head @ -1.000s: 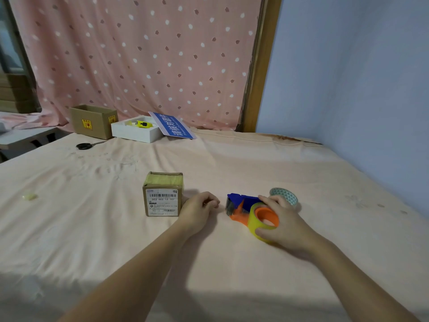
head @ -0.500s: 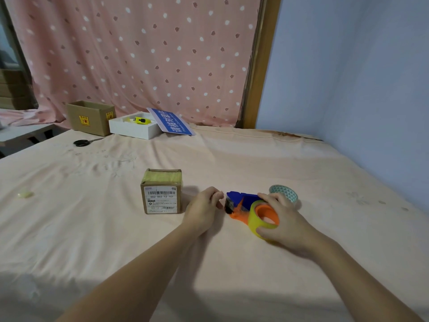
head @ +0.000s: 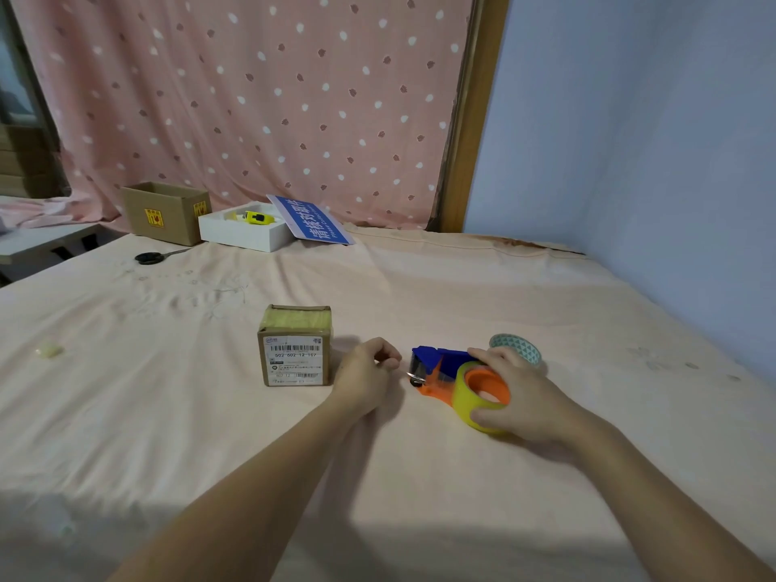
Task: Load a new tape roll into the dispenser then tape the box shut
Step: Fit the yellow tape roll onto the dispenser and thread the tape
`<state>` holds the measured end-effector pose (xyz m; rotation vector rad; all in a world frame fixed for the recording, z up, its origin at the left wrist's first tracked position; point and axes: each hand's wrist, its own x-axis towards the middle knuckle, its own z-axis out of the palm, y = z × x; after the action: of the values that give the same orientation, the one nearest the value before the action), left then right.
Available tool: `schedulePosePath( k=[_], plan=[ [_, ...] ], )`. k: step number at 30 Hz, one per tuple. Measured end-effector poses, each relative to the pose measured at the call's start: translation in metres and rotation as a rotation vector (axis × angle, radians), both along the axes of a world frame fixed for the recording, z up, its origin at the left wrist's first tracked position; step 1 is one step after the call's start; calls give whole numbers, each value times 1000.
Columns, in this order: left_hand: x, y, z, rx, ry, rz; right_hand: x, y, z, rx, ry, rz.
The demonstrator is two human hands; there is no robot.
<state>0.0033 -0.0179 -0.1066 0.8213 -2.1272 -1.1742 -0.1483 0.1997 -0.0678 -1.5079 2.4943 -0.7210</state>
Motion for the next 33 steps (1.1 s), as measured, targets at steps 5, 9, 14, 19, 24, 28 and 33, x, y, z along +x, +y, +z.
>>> schedulePosePath(
  k=[5, 9, 14, 19, 24, 28, 33],
  plan=[
    [6, -5, -1, 68, 19, -29, 2, 0, -3, -23, 3, -35],
    [5, -2, 0, 65, 52, 22, 1, -2, 0, -23, -7, -41],
    [4, -1, 2, 11, 45, 106, -4, 1, 6, -4, -27, 5],
    [6, 0, 3, -27, 20, 43, -1, 6, 7, 27, -103, 46],
    [8, -2, 2, -47, -21, -20, -2, 4, 21, 231, 72, 35],
    [13, -1, 5, -51, -3, -73, -3, 2, 30, 371, 193, 29],
    [21, 0, 10, -7, 24, -121, 6, 3, 26, 242, 170, -41]
  ],
)
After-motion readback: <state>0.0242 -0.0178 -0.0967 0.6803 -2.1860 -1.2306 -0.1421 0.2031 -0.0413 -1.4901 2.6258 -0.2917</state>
